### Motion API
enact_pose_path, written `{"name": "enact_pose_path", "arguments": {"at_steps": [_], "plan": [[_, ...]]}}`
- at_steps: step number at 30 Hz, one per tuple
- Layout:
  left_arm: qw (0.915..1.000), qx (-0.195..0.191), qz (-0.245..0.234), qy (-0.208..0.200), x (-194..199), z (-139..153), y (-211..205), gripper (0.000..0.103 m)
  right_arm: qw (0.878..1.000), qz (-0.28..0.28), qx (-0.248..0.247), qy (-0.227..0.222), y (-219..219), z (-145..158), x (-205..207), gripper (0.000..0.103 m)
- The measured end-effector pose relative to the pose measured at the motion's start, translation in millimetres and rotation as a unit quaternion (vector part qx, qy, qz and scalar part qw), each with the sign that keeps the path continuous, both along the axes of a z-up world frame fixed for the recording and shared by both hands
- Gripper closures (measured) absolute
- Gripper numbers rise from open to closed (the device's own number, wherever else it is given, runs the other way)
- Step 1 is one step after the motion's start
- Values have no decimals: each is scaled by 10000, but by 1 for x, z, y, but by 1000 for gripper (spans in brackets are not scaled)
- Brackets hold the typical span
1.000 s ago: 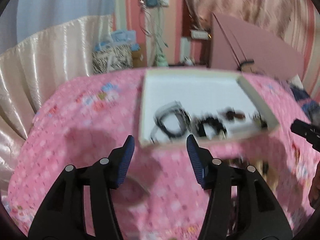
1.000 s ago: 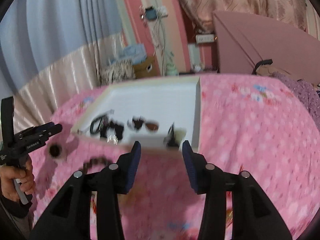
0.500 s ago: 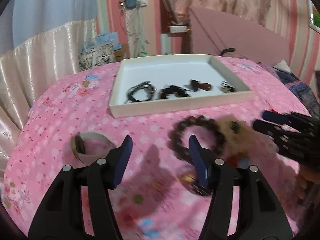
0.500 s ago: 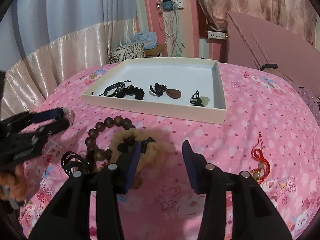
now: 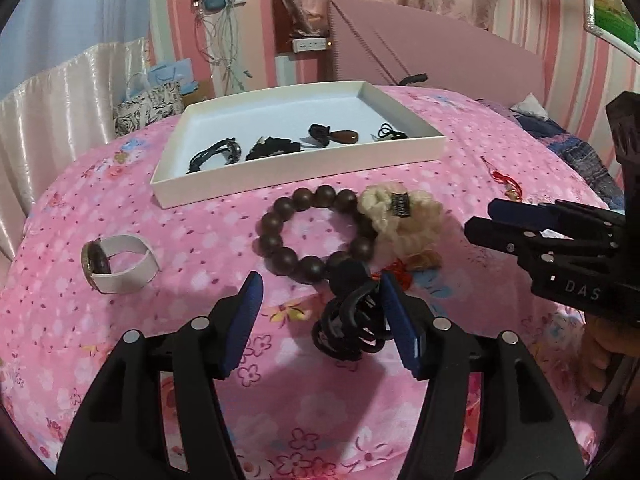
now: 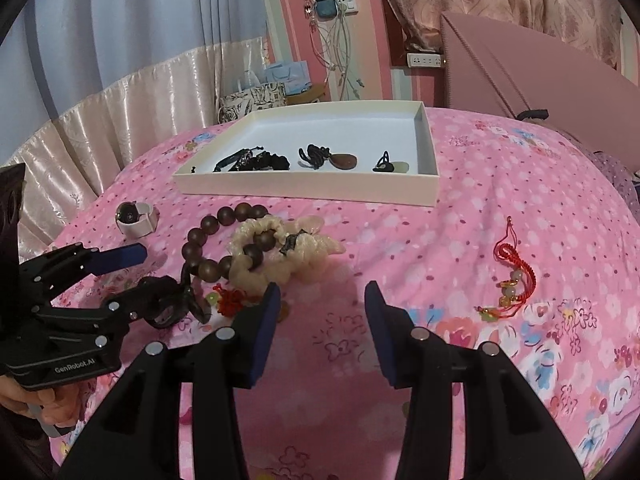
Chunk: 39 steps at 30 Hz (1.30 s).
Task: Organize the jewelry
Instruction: 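Grasp a black hair tie with the left gripper while the right gripper grasps the beige scrunchie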
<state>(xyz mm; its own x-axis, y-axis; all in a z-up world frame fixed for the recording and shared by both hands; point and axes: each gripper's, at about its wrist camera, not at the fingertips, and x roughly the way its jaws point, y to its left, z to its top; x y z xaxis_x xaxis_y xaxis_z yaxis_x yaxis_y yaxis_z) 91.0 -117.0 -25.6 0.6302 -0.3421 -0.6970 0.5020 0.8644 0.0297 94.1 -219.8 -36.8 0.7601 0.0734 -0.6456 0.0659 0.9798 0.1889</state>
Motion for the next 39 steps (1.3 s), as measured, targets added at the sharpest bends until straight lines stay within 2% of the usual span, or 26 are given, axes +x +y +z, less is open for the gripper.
{"name": "enact_pose_path", "arguments": {"at_steps": [12, 13, 16, 19, 23, 25, 26, 27, 29, 31, 39], "plan": [[9999, 26, -102, 32, -2, -6, -1, 41, 9996, 176, 184, 103, 5, -7, 3, 59], [9999, 12, -117, 33, -3, -6, 0, 42, 9996, 191, 151, 133, 7, -8, 4, 59], [9997, -103, -202, 108, -6, -7, 3, 67, 9994, 157, 280, 92, 4, -7, 8, 59], [9994, -156, -299, 73, -10, -8, 2, 77, 9989, 103, 448, 63, -1, -6, 17, 59], [9992, -221, -325, 47, -11, -9, 3, 78, 9971, 142, 712, 240, -1, -12, 39, 62], [9989, -341, -296, 83, -10, -9, 8, 79, 9957, 182, 786, 447, 1, -21, 50, 76], [9988, -392, -283, 99, -9, -9, 11, 80, 9949, 234, 789, 584, 3, -26, 54, 93], [9987, -434, -260, 108, -9, -9, 13, 81, 9940, 278, 830, 649, 4, -29, 56, 95], [9984, -534, -129, 93, -5, -7, 20, 92, 9952, 252, 811, 483, 3, -24, 51, 96], [9980, -612, -27, 129, -1, -7, 26, 98, 9960, 190, 809, 338, 1, -21, 45, 96], [9960, -860, 227, -25, 7, 11, 47, 100, 9974, -76, 654, -305, -21, 19, 19, 96]]}}
